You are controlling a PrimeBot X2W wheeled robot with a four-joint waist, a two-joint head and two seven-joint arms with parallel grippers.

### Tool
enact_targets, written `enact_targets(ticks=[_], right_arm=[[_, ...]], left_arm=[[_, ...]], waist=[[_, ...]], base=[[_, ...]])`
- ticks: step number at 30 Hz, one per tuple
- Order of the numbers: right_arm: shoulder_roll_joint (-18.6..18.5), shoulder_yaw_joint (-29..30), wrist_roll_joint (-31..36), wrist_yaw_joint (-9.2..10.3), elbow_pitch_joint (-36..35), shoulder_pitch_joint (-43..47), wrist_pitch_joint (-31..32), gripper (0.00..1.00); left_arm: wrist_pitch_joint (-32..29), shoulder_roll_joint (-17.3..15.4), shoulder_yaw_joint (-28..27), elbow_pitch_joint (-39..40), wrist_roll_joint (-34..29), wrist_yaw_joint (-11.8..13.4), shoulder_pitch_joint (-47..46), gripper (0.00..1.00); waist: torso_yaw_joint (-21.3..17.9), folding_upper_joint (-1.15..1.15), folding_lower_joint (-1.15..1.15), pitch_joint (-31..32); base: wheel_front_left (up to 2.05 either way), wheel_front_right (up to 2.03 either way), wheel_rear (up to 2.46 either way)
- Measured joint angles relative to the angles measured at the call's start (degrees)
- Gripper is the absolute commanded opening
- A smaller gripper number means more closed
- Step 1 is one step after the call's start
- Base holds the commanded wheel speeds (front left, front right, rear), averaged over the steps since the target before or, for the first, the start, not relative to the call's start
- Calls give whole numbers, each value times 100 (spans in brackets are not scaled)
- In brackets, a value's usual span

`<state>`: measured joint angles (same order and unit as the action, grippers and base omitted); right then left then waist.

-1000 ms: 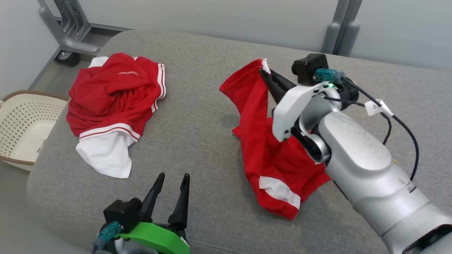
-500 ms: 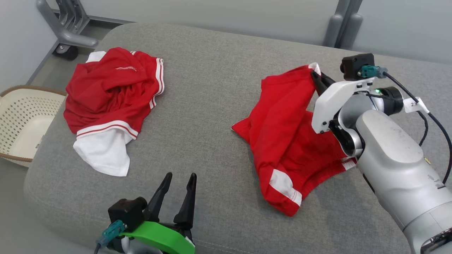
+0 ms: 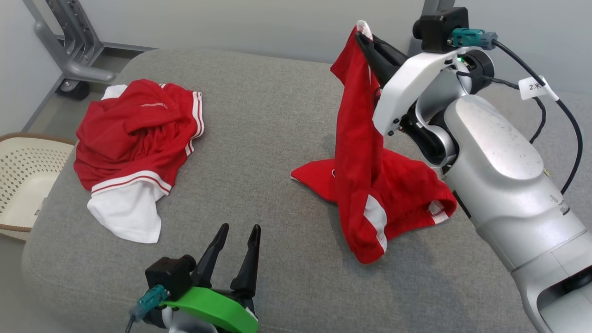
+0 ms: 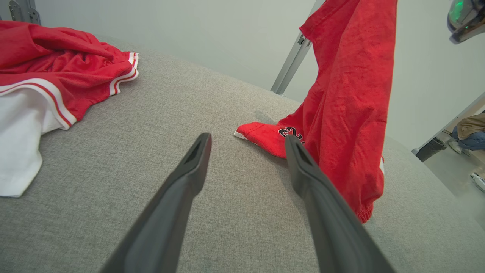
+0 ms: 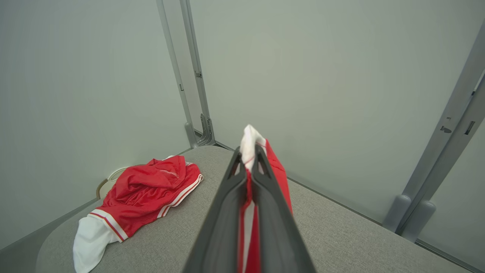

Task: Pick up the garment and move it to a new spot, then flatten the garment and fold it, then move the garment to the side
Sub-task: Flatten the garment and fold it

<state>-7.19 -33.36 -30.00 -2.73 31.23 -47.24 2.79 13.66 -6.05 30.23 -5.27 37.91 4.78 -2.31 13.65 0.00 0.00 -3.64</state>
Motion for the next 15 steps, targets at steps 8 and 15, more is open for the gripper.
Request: enact_targets(ticks=[8, 15], right_arm=[[328, 160, -631, -27, -541, -37, 181, 0], [368, 308, -1280, 38, -1126, -36, 191, 0]], left_arm=[[0, 10, 11, -41, 19, 0, 1, 100], [0, 21, 25, -71, 19, 0, 1, 100]], waist=[[-30, 0, 0, 127], [-52, 0, 0, 181]], base=[[0, 0, 0], [0, 0, 0]])
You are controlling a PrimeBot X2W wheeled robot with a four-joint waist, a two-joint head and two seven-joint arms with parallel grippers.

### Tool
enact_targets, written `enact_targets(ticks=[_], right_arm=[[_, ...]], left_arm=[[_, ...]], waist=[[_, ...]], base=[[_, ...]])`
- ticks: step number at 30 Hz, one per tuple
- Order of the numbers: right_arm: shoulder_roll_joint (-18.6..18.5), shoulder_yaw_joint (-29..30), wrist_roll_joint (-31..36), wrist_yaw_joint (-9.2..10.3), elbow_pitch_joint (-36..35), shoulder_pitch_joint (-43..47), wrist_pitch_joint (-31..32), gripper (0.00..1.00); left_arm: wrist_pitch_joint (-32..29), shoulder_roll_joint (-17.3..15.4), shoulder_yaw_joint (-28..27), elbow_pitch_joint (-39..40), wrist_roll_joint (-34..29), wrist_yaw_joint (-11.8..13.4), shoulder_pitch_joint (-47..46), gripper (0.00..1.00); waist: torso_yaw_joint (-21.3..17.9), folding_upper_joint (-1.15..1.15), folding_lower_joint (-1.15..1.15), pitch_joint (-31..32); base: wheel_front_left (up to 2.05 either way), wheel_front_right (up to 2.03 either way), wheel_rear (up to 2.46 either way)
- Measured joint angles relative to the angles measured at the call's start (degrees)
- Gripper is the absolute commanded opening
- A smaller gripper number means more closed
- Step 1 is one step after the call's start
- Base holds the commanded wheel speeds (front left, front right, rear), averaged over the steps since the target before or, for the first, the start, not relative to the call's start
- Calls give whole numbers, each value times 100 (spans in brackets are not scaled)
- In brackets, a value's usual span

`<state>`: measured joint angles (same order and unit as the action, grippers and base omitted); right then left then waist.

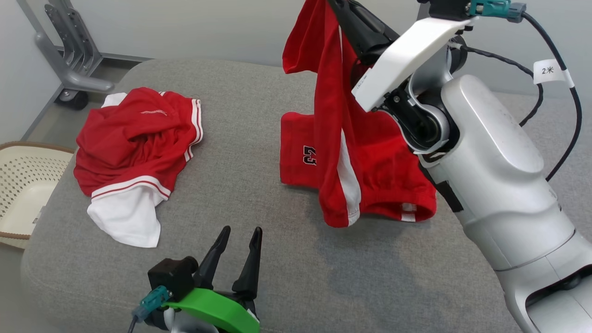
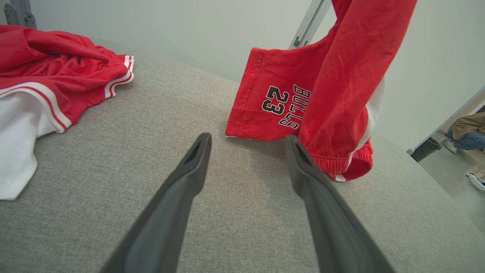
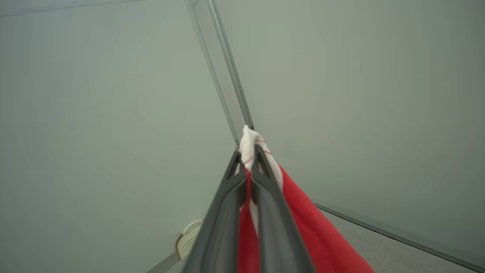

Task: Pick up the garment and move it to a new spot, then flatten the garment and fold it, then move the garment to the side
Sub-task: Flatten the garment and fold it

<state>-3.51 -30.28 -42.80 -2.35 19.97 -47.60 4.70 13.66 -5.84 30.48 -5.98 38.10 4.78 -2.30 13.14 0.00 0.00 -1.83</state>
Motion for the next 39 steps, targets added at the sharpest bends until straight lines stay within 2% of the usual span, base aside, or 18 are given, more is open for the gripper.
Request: enact_targets(ticks=[5, 8, 9, 12, 20, 30, 39], right_arm=[[-7, 112, -457, 290, -283, 0, 44, 0], [-19, 196, -1022, 556, -516, 0, 19, 0], [-12, 246, -1209, 769, -553, -1, -14, 0], [-12, 390, -1273, 946, -334, 16, -20, 0], [-55, 1057, -910, 1000, 775, 503, -241, 0], [-762, 1944, -526, 995, 1936, 1083, -623, 0], [-837, 2606, -577, 995, 2420, 1605, -968, 0]], left_arm=[[0, 33, 65, -24, 0, 0, 0, 100], [-1, 58, 101, -36, 0, 0, 0, 100], [-1, 75, 110, -41, 0, 0, 0, 100], [-3, 78, 114, -42, 5, 0, 0, 100], [-68, 91, 187, -54, 32, -2, 0, 100], [-160, 94, 258, -51, 56, -24, 2, 100], [-214, 77, 255, -46, 57, -24, 3, 100]], waist=[[4, 0, 0, 35], [17, 0, 0, 48], [29, 0, 0, 54], [40, 0, 0, 53], [28, 0, 0, 16], [-91, 0, 0, -80], [-315, 0, 0, -131]], base=[[0, 0, 0], [0, 0, 0], [0, 0, 0], [0, 0, 0], [0, 0, 0], [0, 0, 0], [0, 0, 0]])
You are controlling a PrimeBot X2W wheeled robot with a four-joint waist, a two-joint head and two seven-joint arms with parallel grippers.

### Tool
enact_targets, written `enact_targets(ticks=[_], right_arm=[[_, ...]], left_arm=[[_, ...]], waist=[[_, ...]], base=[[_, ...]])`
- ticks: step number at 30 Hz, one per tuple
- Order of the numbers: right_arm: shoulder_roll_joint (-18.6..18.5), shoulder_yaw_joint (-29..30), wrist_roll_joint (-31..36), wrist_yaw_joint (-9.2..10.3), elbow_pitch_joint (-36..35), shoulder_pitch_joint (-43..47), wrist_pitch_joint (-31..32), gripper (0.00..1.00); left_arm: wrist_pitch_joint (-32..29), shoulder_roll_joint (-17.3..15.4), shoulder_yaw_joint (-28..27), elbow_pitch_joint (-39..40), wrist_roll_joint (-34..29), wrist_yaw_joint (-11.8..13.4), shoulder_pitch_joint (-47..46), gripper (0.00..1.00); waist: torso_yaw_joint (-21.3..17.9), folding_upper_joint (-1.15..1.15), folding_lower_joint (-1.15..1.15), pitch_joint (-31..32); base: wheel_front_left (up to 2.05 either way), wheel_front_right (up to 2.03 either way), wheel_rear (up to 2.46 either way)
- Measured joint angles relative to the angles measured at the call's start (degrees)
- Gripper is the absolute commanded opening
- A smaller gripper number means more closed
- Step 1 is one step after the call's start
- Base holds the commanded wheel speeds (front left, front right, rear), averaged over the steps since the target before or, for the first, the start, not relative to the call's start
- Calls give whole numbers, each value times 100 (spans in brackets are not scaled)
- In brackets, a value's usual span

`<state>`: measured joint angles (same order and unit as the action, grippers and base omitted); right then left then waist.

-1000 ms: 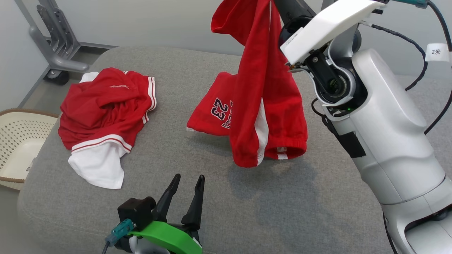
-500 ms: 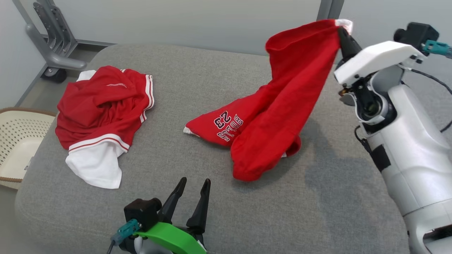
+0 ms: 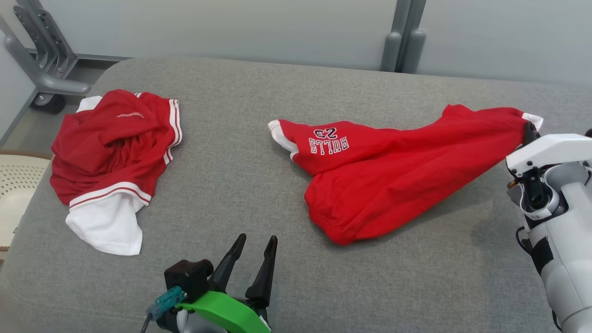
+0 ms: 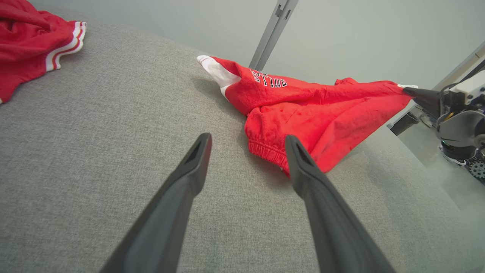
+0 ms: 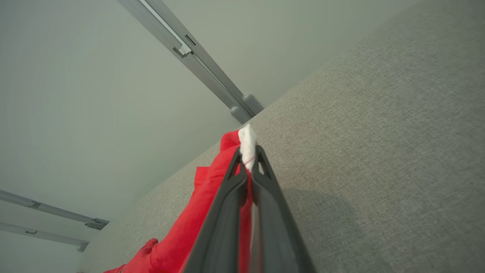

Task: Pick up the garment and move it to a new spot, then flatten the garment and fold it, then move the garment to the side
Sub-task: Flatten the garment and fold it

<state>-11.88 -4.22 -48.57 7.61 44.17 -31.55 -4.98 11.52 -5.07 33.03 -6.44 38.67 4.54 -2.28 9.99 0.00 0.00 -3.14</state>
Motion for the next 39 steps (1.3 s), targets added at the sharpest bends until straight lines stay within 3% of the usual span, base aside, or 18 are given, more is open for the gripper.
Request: enact_targets(ticks=[11, 25, 31, 32, 34, 35, 39], right_arm=[[-212, 199, 23, 0, -16, 633, -345, 0], [-33, -725, 948, -2, -330, 1791, -706, 0], [-163, -669, 1220, -2, -487, 1793, -822, 0], [-208, -648, 1308, -2, -502, 1791, -859, 15], [-310, -602, 1445, -2, -522, 1790, -862, 86], [-346, -588, 1489, -2, -527, 1790, -865, 100], [-405, -641, 1800, -2, -603, 1758, -868, 100]], left_arm=[[-40, -41, -15, 43, 0, 0, 1, 100], [-41, -134, -120, 74, 0, 0, -2, 100], [-98, -130, -62, 49, 0, -5, -7, 100], [-130, -130, -26, 18, 0, -45, -9, 100], [-148, -113, 30, -36, 47, -52, -9, 100], [-168, -103, 35, -44, 83, -58, -9, 100], [-199, -92, 32, -79, 213, -108, -9, 100]], waist=[[-274, 0, 0, -85], [-558, 0, 0, -202], [-667, 0, 0, -237], [-675, 0, 0, -249], [-687, 0, 0, -265], [-692, 0, 0, -272], [-743, 0, 0, -311]], base=[[0, 0, 0], [0, 0, 0], [0, 0, 0], [0, 0, 0], [0, 0, 0], [0, 0, 0], [0, 0, 0]])
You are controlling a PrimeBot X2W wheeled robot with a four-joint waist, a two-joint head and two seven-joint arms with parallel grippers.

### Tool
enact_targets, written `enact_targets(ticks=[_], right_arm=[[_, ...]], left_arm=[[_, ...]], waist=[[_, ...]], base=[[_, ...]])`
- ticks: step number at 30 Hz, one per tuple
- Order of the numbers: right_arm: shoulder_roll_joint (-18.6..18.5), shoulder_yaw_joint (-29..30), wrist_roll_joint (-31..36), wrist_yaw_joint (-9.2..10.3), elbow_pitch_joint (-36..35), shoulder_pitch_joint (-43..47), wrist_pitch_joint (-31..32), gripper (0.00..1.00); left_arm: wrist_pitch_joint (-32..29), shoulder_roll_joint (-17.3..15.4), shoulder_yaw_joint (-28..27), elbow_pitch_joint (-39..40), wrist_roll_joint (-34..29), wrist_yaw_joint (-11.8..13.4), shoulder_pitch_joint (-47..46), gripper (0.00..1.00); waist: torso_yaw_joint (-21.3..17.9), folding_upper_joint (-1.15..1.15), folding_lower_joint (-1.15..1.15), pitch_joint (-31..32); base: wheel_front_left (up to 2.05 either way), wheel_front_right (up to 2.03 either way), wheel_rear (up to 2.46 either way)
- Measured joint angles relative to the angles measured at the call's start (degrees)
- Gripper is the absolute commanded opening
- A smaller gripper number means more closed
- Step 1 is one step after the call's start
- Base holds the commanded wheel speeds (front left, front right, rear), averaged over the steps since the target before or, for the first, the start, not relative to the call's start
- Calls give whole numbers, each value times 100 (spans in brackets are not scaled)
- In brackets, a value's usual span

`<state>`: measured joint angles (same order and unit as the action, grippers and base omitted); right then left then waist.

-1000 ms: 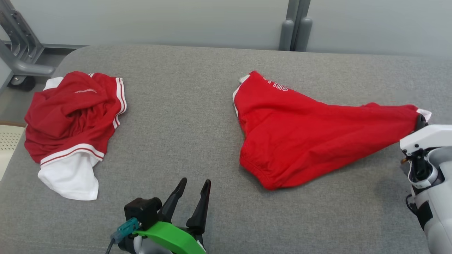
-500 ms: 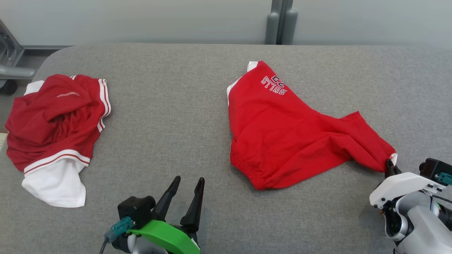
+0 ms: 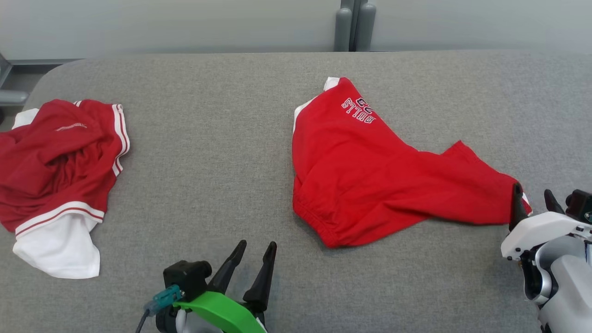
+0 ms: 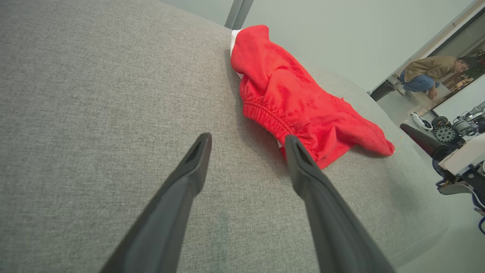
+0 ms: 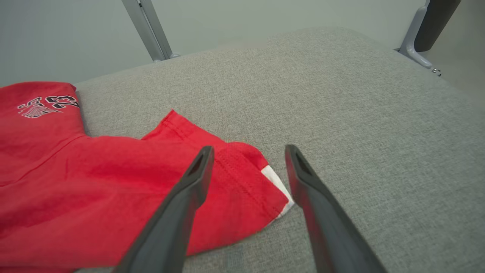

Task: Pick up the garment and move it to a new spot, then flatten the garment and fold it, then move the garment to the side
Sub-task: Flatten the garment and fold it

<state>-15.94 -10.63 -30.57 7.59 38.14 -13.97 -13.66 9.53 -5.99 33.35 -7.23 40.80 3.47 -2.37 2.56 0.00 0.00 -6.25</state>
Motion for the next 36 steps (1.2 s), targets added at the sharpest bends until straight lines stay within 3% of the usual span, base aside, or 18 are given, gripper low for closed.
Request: enact_targets(ticks=[8, 20, 36], right_arm=[[141, -66, 392, 0, -319, -82, -47, 100], [512, 233, 1010, 0, -1584, -114, -69, 100], [805, 312, 1823, 0, -2778, 297, -92, 100]], left_arm=[[-51, 85, -4, -189, 170, -102, -1, 100], [-202, 148, 176, -508, 433, -452, -327, 100], [-277, 155, 70, -1252, 441, -559, -677, 100]], waist=[[-235, 0, 0, -73], [-827, 0, 0, -272], [-1720, 0, 0, -630]], base=[[0, 0, 0], [0, 0, 0], [0, 0, 0]])
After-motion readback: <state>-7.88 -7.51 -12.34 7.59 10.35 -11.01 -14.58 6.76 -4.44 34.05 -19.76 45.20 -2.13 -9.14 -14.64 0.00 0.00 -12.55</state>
